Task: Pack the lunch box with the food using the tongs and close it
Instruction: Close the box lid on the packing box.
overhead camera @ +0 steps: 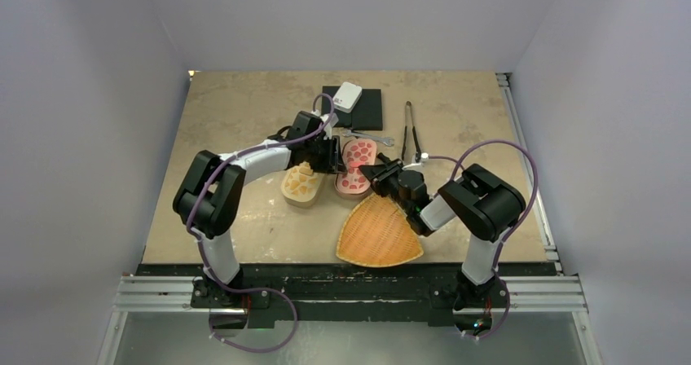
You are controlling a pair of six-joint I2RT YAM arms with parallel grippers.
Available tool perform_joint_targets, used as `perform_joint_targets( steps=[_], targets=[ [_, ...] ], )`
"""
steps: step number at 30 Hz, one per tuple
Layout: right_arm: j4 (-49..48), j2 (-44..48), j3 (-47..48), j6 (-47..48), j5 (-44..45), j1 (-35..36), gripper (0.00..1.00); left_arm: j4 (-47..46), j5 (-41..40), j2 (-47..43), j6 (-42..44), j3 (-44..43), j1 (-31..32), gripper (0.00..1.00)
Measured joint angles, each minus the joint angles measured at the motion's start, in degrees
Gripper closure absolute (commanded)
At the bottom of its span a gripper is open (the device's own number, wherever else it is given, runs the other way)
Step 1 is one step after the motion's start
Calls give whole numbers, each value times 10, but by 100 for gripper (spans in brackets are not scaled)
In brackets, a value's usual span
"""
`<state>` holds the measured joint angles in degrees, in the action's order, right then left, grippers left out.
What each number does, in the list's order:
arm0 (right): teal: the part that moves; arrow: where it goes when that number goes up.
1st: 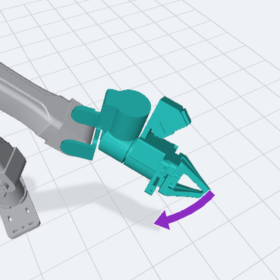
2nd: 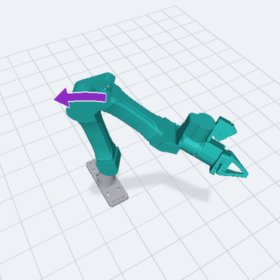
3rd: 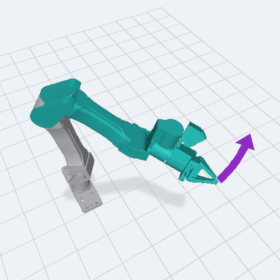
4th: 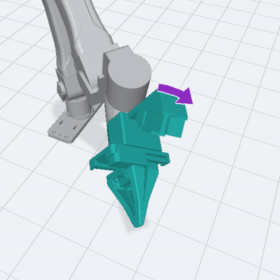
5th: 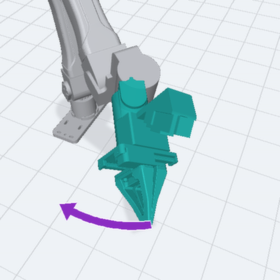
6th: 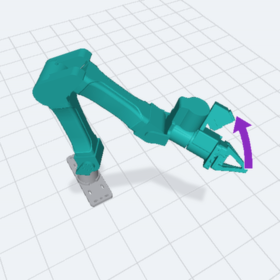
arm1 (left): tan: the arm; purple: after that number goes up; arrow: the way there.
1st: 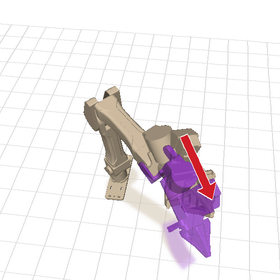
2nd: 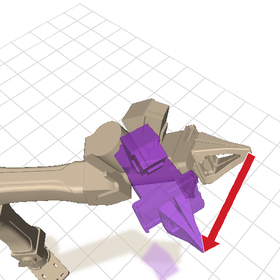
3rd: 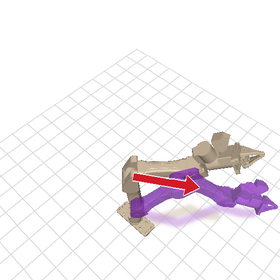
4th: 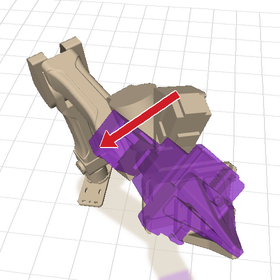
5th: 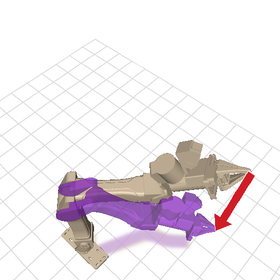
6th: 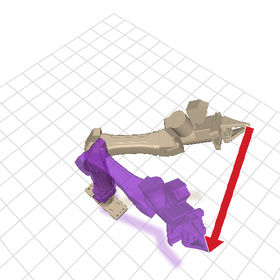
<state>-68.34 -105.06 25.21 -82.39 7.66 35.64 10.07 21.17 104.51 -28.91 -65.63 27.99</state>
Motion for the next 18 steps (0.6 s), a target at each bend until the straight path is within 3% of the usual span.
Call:
perform_joint_targets(
  steps=[4, 18],
  targets=[
    [26, 13, 0, 7, -3, 1, 60, 3, -4, 9, 0, -2, 0, 64],
    [250, 150, 27, 35, 46, 1, 60, 3, -4, 9, 0, -2, 1, 64]
  ],
)
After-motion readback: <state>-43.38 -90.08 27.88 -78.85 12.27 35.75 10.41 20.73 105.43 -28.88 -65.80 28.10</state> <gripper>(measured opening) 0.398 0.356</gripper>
